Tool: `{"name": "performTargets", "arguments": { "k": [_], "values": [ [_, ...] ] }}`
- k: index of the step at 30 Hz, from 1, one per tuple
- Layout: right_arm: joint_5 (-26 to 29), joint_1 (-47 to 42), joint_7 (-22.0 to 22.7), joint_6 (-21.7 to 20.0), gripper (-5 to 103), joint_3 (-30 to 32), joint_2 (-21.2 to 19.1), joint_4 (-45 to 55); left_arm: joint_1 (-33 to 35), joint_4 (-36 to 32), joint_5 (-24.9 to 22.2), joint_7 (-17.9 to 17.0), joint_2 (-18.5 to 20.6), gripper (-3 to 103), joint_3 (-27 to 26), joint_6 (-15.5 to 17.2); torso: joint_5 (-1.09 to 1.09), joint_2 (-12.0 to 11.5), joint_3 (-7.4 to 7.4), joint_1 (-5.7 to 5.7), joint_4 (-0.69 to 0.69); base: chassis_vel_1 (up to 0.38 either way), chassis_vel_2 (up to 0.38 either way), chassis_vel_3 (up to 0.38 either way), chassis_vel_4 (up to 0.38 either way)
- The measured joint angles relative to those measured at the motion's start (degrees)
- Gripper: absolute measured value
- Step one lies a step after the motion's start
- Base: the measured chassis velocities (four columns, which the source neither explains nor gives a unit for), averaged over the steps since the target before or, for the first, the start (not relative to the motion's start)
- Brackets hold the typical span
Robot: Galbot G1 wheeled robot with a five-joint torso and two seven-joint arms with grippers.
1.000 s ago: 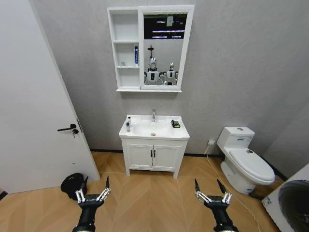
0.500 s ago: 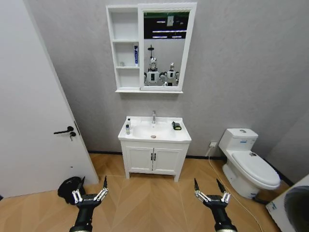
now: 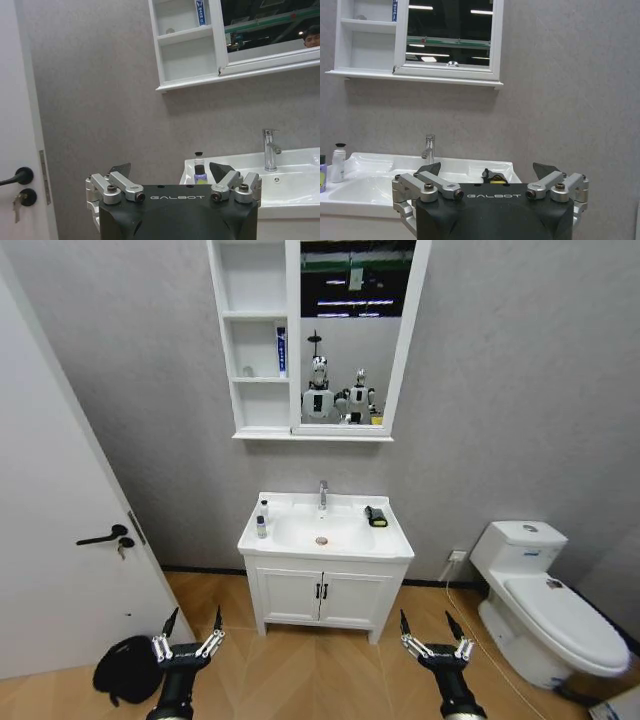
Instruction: Move facial cleanser and shampoo from washbasin to cabinet, then wipe washbasin with towel.
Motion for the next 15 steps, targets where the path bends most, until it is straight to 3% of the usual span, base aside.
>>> {"name": "performTargets", "arguments": {
  "k": [15],
  "values": [
    [-0.85,0.61,1.10,0.19,100,0.13,0.13,-0.82,-0.55,0.85,0.38,0.05,-0.16,90,0.75,-0.01,-0.01,0.00,0.00,0.00,-0.01,-0.249,0.245,0.245,-0.245]
  ]
}}
